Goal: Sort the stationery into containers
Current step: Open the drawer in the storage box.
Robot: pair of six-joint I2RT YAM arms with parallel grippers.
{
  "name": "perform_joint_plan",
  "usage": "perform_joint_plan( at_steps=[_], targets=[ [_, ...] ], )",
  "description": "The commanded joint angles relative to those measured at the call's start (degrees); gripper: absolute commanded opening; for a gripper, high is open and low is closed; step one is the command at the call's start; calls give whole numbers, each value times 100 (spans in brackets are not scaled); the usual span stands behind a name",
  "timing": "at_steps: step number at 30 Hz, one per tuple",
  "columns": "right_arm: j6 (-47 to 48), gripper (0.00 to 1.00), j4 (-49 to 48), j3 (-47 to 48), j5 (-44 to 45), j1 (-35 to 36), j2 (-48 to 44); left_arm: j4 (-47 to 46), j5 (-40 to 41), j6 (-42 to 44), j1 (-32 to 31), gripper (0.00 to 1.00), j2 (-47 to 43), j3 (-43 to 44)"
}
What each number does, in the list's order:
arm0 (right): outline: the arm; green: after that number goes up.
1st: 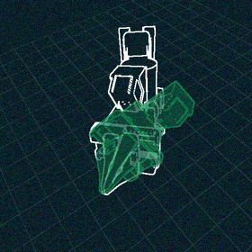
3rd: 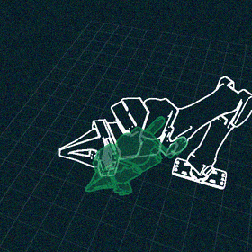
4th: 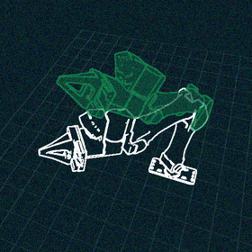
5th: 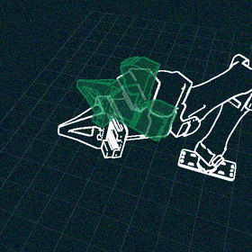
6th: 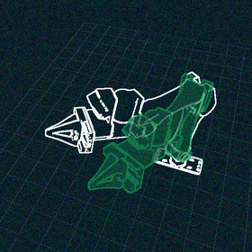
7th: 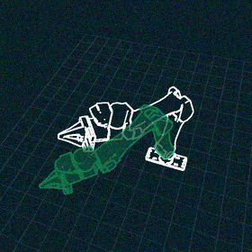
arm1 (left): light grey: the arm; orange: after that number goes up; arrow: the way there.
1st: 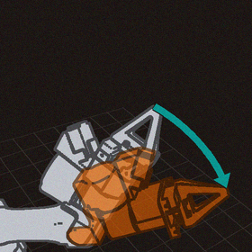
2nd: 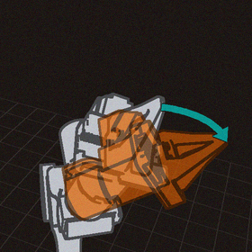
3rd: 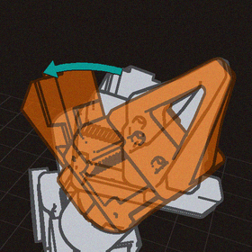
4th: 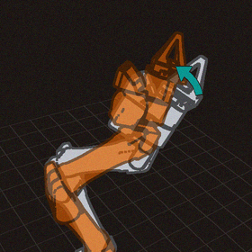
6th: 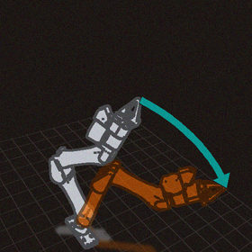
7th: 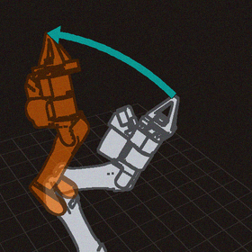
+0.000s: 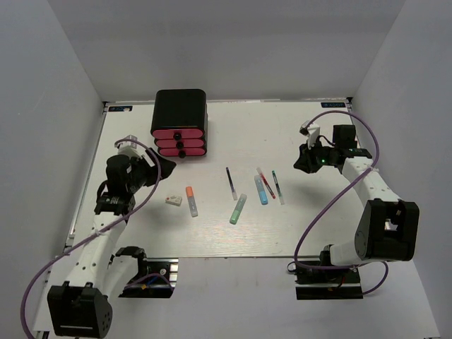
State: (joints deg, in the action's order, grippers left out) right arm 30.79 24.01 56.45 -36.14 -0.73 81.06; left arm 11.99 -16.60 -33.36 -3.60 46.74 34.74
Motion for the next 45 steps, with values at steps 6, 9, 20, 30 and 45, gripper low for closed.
perform_joint_plan(
  at_steps=[6,9,20,30,45],
  targets=[
    [-20,50,-247,-81,-596,12,-28,-652,-133,392,-27,82,1300,568],
    [59,46,-370,-151,-833,3,-20,-838,7,515,-27,74,1679,858],
    [7,26,-775,-222,-1185,12,85,-891,-53,954,-27,72,3515,2220],
    [-20,28,-863,-248,-1070,3,103,-839,-159,1007,-27,77,4105,2643],
    [-73,28,-916,-327,-1053,12,130,-1075,-212,709,-80,68,4396,2819]
  ],
)
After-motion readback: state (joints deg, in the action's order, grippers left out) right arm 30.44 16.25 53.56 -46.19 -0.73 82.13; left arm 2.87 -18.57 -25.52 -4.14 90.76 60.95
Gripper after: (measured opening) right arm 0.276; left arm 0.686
